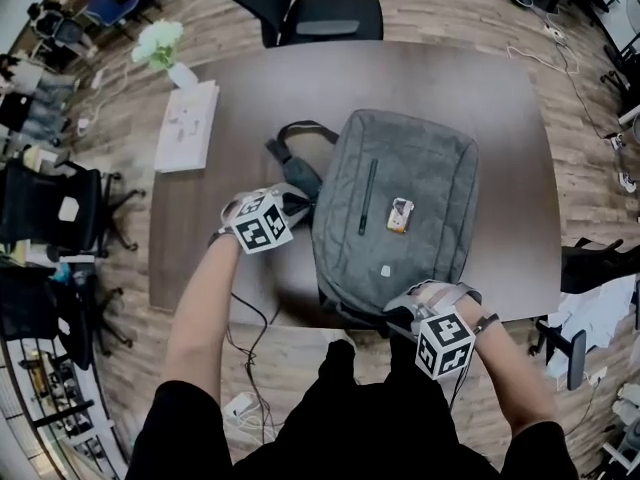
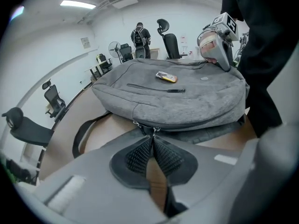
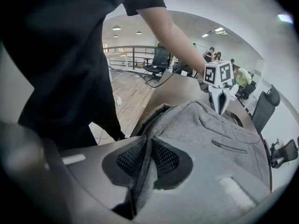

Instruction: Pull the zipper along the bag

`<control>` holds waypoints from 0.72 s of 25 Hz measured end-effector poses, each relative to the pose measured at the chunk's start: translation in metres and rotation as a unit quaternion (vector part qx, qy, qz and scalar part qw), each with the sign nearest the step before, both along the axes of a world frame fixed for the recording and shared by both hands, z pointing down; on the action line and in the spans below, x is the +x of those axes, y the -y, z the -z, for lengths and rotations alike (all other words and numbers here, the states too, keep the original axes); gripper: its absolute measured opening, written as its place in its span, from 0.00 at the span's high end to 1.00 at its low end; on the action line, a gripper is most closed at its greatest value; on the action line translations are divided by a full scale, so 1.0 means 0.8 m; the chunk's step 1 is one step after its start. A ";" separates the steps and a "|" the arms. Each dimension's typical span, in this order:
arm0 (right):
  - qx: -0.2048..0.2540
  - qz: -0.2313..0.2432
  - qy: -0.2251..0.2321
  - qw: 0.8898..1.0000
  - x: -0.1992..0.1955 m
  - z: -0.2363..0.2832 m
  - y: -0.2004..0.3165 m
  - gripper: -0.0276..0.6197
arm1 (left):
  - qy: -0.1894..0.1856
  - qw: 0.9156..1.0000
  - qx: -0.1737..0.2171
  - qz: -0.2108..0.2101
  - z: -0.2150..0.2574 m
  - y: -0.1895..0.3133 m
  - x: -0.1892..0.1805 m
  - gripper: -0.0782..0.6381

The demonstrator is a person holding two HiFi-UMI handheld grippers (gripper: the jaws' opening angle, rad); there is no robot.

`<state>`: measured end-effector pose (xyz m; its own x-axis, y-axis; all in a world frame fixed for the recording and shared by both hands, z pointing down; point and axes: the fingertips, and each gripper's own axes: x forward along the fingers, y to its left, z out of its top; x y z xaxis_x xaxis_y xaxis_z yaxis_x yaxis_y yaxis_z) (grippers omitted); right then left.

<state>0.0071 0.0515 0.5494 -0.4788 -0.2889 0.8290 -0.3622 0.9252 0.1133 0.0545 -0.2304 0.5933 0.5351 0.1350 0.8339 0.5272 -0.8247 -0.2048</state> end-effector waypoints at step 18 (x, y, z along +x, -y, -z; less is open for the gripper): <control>0.071 -0.211 0.237 0.946 0.053 0.088 0.038 0.77 | -0.113 0.963 -0.070 0.234 0.006 -0.014 -0.044 0.77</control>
